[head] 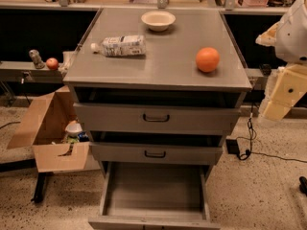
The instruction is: Place orange into bottom drawer
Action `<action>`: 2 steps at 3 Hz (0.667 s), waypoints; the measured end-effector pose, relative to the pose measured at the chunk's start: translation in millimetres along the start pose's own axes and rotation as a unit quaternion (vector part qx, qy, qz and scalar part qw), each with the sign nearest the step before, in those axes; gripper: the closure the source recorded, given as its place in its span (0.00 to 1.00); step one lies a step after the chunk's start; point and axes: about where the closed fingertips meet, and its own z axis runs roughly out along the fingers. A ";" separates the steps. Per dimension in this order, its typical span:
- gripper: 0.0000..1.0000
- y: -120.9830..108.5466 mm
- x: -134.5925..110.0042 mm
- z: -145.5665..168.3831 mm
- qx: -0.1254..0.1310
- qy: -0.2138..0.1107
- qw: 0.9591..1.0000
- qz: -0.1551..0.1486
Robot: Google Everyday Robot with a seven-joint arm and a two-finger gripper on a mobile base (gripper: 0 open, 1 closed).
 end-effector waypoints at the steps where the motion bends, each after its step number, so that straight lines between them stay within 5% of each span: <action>1: 0.00 0.0 0.0 0.0 0.000 0.000 1.000 0.000; 2: 0.00 -21.0 -9.7 4.3 0.007 -0.017 1.000 0.018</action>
Offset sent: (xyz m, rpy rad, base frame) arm 0.0573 0.0084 0.0047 0.0996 -0.0256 -0.0722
